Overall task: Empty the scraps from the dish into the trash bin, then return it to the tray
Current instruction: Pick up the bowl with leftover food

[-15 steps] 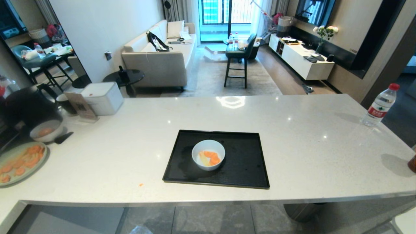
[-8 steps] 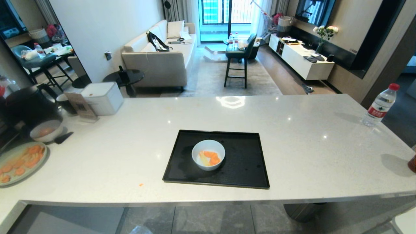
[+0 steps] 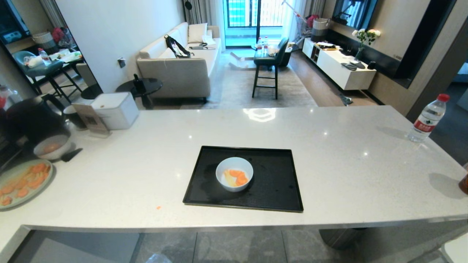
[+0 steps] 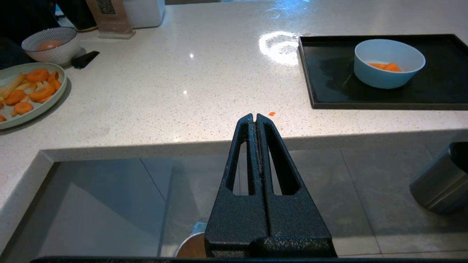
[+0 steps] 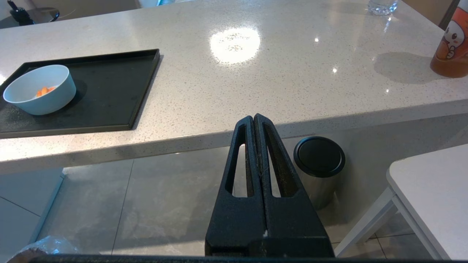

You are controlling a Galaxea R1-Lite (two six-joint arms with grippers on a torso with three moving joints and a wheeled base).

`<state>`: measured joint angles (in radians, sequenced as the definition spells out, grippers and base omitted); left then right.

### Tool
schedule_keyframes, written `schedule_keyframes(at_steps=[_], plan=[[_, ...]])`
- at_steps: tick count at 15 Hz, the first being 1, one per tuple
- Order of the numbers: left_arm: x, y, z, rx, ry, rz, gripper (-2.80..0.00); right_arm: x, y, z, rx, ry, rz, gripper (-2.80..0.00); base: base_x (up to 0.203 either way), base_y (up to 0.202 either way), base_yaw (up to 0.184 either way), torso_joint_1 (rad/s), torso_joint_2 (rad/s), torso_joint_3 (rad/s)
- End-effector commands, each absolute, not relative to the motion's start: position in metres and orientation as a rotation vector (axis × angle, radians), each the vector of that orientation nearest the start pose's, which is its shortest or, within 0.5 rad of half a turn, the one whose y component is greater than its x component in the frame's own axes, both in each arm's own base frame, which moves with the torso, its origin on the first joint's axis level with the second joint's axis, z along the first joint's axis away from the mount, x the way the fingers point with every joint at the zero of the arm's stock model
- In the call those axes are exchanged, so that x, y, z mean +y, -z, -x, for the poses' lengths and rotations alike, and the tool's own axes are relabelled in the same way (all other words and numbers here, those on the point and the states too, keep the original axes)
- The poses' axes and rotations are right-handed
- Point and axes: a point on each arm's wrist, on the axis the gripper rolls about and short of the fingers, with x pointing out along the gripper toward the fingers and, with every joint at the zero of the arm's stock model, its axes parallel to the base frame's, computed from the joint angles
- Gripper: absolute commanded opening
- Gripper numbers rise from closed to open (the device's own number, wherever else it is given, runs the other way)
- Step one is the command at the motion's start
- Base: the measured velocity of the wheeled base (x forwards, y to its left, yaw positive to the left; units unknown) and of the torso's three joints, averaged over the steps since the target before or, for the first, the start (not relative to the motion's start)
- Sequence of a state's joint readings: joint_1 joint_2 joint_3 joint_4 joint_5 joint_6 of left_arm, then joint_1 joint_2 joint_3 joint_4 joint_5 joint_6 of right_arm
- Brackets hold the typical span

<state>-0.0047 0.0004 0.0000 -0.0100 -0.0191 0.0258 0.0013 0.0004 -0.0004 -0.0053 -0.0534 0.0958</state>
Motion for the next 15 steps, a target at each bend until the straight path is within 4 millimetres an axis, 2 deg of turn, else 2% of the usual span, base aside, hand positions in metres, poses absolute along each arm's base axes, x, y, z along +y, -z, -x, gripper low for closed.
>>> schedule_keyframes(at_steps=[1,4,9,12,15], plan=[[0.0,-0.077,0.023,-0.011,0.025,-0.033,-2.8,-0.001,-0.076,0.023,-0.009,0.052,-0.095,-2.8,0.0,0.0,0.0,0.0,0.0,0.0],[0.0,-0.078,0.023,-0.014,0.027,-0.029,-2.8,-0.001,-0.076,0.023,-0.009,0.052,-0.096,-2.8,0.0,0.0,0.0,0.0,0.0,0.0],[-0.003,-0.119,0.018,0.008,0.168,-0.033,-2.8,-0.001,-0.076,0.023,-0.009,0.052,-0.095,-2.8,0.0,0.0,0.0,0.0,0.0,0.0],[-0.007,-0.144,0.003,0.073,0.318,-0.067,-2.8,-0.001,-0.076,0.023,-0.009,0.052,-0.095,-2.8,0.0,0.0,0.0,0.0,0.0,0.0],[-0.009,-0.168,-0.022,0.136,0.417,-0.138,-2.8,-0.001,-0.076,0.023,-0.009,0.052,-0.097,-2.8,0.0,0.0,0.0,0.0,0.0,0.0]])
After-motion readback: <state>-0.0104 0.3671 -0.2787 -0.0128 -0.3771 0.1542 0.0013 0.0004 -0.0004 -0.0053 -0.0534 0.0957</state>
